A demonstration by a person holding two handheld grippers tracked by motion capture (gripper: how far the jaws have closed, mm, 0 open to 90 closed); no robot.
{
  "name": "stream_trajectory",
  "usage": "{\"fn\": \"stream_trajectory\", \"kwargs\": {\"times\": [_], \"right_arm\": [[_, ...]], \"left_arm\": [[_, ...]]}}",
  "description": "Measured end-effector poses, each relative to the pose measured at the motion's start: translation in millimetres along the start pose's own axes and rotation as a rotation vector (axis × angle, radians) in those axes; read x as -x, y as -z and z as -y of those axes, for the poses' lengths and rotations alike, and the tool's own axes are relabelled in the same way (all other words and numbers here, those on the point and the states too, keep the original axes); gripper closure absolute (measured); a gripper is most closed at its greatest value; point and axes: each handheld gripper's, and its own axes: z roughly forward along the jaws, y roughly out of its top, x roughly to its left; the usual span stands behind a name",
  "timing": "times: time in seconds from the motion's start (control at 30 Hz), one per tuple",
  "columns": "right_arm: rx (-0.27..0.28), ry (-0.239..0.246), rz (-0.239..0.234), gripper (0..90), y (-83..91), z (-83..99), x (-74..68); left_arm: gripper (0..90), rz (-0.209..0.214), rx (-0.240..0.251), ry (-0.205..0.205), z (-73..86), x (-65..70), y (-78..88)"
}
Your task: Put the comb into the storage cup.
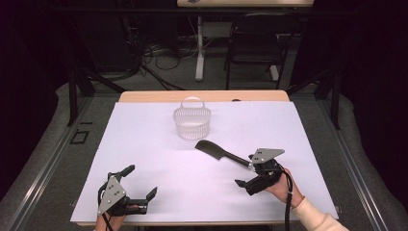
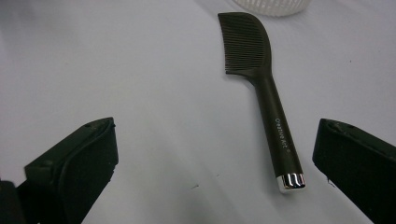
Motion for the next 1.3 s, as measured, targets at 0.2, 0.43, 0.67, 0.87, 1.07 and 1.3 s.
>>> {"fn": "stream_trajectory", "kwargs": {"times": [0.2, 0.43, 0.67, 0.87, 1.07, 1.3], "right_arm": [[-0.044, 0.005, 0.004, 0.0, -6.8, -9.9, 3.0], [-0.085, 0.024, 0.004, 0.0, -15.3, -16.8, 3.9], [-0.109, 0.034, 0.010, 0.0, -21.6, -23.2, 6.6], [-0.135, 0.045, 0.004, 0.0, -27.3, -29.2, 9.7], [-0.157, 0.054, 0.005, 0.0, -32.6, -32.2, 14.6], [-0.181, 0.050, 0.002, 2.3, -36.8, -39.4, 22.1]], "left_arm": [[0.1, -0.001, 0.006, 0.000, -0.2, 0.1, 1.0], [0.1, 0.000, 0.003, -0.003, -0.2, 0.4, 0.5], [0.1, 0.001, 0.003, -0.004, -0.3, 0.4, 0.4], [0.1, 0.002, 0.001, -0.001, -0.2, 0.5, -0.3], [0.1, 0.003, 0.001, 0.000, -0.3, 0.5, -0.6], [0.1, 0.005, 0.002, 0.002, -0.4, 0.5, -1.0]]}}
